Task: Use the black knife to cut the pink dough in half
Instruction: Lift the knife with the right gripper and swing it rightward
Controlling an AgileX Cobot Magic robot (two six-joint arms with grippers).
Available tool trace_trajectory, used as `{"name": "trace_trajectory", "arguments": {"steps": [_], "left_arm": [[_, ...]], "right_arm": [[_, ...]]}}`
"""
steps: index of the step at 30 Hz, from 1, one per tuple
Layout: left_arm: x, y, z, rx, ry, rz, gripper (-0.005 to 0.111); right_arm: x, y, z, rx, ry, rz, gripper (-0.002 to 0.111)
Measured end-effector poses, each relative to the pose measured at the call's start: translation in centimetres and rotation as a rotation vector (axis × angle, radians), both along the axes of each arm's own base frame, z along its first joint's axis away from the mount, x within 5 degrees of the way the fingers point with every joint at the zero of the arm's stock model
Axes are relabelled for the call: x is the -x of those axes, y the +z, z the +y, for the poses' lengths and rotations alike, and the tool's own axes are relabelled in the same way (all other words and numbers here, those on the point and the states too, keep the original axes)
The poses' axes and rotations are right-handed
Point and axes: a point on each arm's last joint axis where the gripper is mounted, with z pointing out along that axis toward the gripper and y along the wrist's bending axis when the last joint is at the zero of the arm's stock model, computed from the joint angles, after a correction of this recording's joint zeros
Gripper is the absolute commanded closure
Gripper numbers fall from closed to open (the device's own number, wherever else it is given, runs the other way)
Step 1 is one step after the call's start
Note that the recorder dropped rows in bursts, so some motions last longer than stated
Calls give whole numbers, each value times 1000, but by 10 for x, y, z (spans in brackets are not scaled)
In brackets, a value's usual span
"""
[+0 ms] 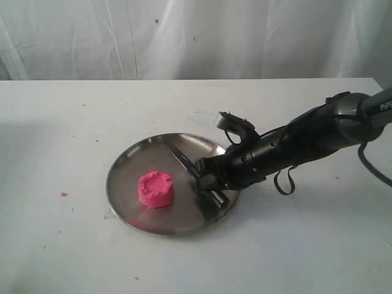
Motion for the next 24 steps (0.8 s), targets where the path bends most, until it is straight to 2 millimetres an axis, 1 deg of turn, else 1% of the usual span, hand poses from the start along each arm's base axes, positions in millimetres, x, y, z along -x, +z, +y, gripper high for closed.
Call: {"name": "trace_trajectory", "arguments": {"steps": [2, 6, 9, 12, 16, 17, 18, 21, 24], "left_arm": [[0, 0, 0, 0, 0, 0, 107], [0, 0, 0, 0, 0, 0, 107], [0, 0, 0, 0, 0, 0, 107], [0, 0, 0, 0, 0, 0, 107], [0, 0, 0, 0, 0, 0, 107], [0, 0, 0, 0, 0, 0, 107], [0, 0, 0, 0, 0, 0, 107], [0, 0, 0, 0, 0, 0, 107], [0, 0, 0, 0, 0, 0, 107]], "right_arm": [[-3, 11, 0, -6, -6, -38, 108], [-5, 50, 0, -18, 7, -154, 108], [0, 80, -3, -4, 37, -253, 108], [8, 105, -8, 24, 76, -330, 108], [23, 129, -12, 104, 150, -391, 108], [32, 138, -13, 141, 185, -408, 108], [37, 142, -13, 169, 207, -409, 108], [58, 160, -12, 245, 255, -417, 108], [74, 174, -12, 267, 298, -415, 108]]}}
